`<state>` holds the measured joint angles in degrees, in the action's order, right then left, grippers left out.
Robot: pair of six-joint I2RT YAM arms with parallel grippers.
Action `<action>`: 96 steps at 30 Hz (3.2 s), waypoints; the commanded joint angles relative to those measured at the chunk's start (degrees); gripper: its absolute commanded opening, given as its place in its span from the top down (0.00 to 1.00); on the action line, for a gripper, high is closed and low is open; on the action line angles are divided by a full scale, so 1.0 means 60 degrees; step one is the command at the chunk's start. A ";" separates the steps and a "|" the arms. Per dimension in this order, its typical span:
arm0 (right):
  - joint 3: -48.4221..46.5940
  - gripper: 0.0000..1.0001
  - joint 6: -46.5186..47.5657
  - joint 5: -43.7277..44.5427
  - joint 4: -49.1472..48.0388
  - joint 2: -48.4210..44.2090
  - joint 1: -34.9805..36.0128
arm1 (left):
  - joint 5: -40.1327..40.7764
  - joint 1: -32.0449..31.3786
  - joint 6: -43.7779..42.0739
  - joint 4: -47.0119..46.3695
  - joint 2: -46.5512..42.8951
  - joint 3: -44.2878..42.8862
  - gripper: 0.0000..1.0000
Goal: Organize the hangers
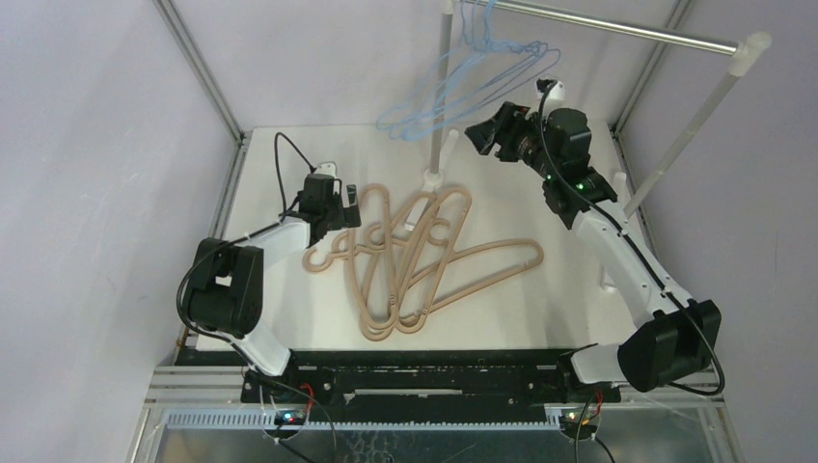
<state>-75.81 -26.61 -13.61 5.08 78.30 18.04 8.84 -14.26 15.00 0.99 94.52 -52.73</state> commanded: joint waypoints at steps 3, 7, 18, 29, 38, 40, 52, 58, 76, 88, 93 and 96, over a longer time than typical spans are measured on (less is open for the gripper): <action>0.0640 0.24 0.0661 0.1341 0.0629 -0.1025 0.0115 | 0.0035 -0.0064 -0.0025 -0.0268 -0.0021 -0.0360 0.01; 0.0841 0.24 0.1065 0.2460 0.1749 -0.1769 0.0701 | 0.0062 -0.0062 -0.0016 -0.0268 -0.0021 -0.0353 0.01; 0.4278 0.26 0.0952 0.4078 0.2462 -0.3017 0.4252 | 0.0238 0.0031 0.0353 -0.0122 -0.0114 -0.0362 0.01; 0.4689 0.28 0.0937 0.3212 0.1198 -0.1971 0.5184 | 0.0566 -0.0517 0.2414 0.0347 -0.2410 0.1041 0.01; 0.4647 0.30 0.0887 0.3005 0.1032 -0.1362 0.5445 | 0.0640 -0.1439 0.4588 0.0891 -0.4094 0.3228 0.18; 0.4692 0.30 0.0915 0.3041 0.1011 -0.1459 0.5445 | 0.0430 -0.1557 0.5035 0.0638 -0.4267 0.3775 0.24; 0.4262 0.31 0.1283 0.2874 0.1228 -0.1245 0.5749 | 0.1330 -0.1827 0.5207 0.1032 -0.5419 0.4064 0.26; 0.3978 0.32 0.1169 0.2938 0.1132 -0.1022 0.5855 | 0.0899 -0.1840 0.5430 0.0581 -0.5146 0.4264 0.28; 0.1048 0.40 0.1484 0.2535 0.1456 0.2527 0.7253 | 0.1432 0.1319 0.4203 0.2757 -0.6787 0.1606 0.23; -0.1046 0.43 0.1498 0.2323 0.1452 0.5478 0.7582 | 0.0393 0.2895 0.4320 0.2105 -0.6395 0.1884 0.23; -0.1936 0.43 0.1662 0.2261 0.1773 0.6338 0.7583 | 0.0333 0.2960 0.4401 0.1974 -0.6388 0.1772 0.23; -0.2463 0.41 0.1708 0.2470 0.2116 0.6890 0.7571 | 0.0311 0.2975 0.4386 0.1897 -0.6384 0.1796 0.23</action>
<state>-85.97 -17.85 0.36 15.99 117.05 63.13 11.73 2.98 41.82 15.29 56.64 -40.95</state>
